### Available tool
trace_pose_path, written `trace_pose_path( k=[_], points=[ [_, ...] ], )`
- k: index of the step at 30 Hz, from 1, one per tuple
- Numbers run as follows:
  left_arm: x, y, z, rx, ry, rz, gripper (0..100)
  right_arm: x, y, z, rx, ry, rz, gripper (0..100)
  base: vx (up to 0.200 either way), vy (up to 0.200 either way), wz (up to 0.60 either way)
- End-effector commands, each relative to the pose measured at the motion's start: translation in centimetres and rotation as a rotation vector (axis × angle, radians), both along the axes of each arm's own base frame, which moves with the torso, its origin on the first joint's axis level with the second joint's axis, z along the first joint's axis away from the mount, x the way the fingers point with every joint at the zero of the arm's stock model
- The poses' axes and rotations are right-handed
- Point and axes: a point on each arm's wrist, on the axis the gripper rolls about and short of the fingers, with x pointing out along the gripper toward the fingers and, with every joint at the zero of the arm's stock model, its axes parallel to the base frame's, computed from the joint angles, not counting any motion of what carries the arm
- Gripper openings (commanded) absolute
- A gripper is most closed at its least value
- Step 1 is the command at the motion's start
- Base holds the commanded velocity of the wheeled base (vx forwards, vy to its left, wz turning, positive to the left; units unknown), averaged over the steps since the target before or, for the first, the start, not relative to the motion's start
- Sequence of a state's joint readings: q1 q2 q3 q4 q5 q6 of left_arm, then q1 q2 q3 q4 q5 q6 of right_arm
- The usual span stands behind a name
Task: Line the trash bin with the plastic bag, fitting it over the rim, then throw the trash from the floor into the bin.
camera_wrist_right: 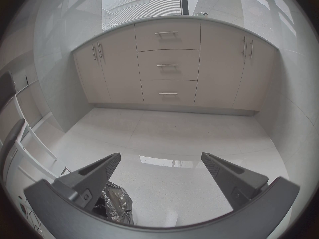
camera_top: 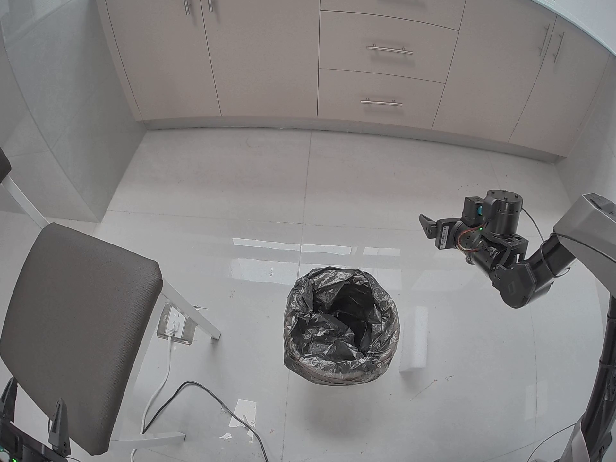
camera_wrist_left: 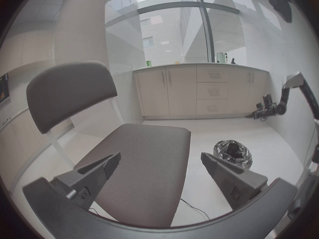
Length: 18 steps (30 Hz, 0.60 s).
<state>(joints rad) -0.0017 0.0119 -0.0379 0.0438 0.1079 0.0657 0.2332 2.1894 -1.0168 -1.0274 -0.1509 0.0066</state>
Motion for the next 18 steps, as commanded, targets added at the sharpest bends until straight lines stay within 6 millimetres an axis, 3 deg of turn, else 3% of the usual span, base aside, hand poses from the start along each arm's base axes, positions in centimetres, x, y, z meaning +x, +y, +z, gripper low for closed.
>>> trace_pose_path(
  k=[1,11,13,14,18],
  points=[
    [-0.1,0.0,0.0,-0.061,-0.020,-0.003,100,3.0,0.7,-3.4,-0.016,0.072,-0.001,100,0.000,0.000,0.00],
    [-0.1,0.0,0.1,-0.114,-0.030,-0.002,100,7.0,1.1,-4.0,-0.024,0.112,-0.028,100,0.000,0.000,0.00],
    [-0.1,0.0,0.1,-0.114,-0.030,-0.002,100,7.0,1.1,-4.0,-0.024,0.112,-0.028,100,0.000,0.000,0.00],
    [-0.1,0.0,0.1,-0.110,-0.028,-0.002,100,8.4,0.9,-3.5,-0.027,0.104,-0.059,100,0.000,0.000,0.00],
    [-0.1,0.0,0.1,-0.104,-0.027,-0.002,100,10.5,0.4,-3.2,-0.026,0.102,-0.081,100,0.000,0.000,0.00]
  ],
)
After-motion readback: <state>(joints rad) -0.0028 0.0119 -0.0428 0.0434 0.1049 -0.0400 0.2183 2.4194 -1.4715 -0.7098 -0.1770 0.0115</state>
